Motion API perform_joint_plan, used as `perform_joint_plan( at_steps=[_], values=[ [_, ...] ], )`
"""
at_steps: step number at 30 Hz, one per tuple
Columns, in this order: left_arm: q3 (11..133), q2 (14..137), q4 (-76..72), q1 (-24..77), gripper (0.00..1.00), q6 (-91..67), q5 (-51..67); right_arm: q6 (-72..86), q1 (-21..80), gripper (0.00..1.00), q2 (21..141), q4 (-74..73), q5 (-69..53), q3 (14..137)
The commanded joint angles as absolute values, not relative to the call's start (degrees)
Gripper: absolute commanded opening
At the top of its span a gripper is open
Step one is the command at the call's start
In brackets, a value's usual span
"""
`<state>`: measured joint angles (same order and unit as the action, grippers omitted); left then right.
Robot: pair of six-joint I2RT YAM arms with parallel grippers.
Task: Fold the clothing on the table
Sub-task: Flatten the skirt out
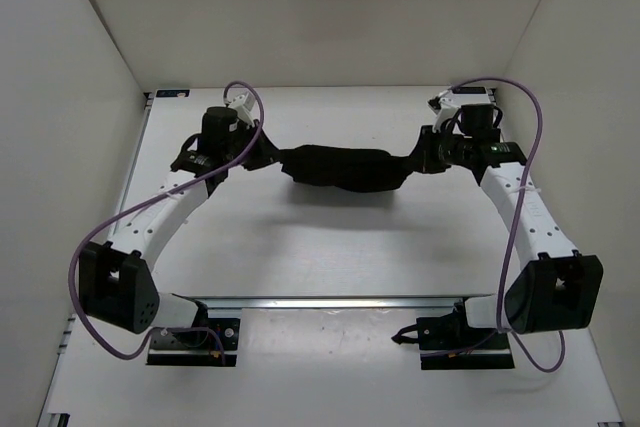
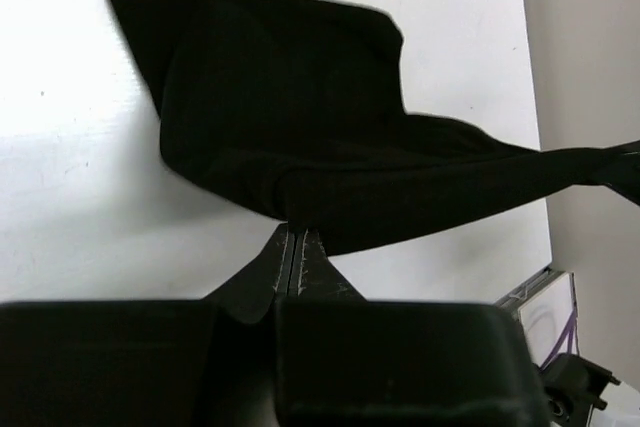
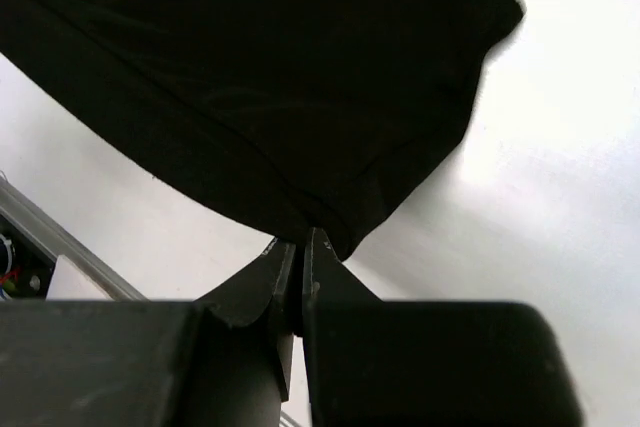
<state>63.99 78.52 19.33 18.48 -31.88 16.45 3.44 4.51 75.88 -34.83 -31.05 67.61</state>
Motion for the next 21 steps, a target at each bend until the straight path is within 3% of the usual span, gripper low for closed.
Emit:
perform_joint_plan(
  at_steps=[1,4,8,12,15,21],
  values=[
    [65.9,79.8,15.9,15.5,0.00,-29.0,11.3,2.5,2.9,0.00,79.3,-30.2,-27.3,72.9],
    [76.7,88.4,15.7,14.0,0.00,-27.5,11.5,1.3,3.2,0.00,87.8,-30.9,-27.1,87.2],
    [102.5,99.3,18.3,12.2,0.00,-28.3,12.8,0.5,3.2,0.00,97.4,-35.9,-25.9,111.5],
    [114.0,101.7,22.0,13.0,0.00,-25.9,10.6,-1.8,4.5,0.00,97.1,-36.4,-23.7,118.9],
    [110.5,96.8,21.5,13.9,0.00,-24.1,9.8,-3.1,5.8,0.00,92.0,-33.9,-22.9,113.3],
    [87.0,83.1,18.5,16.9,0.00,-22.6,8.4,-2.1,6.1,0.00,76.5,-28.5,-22.3,84.3]
  ],
)
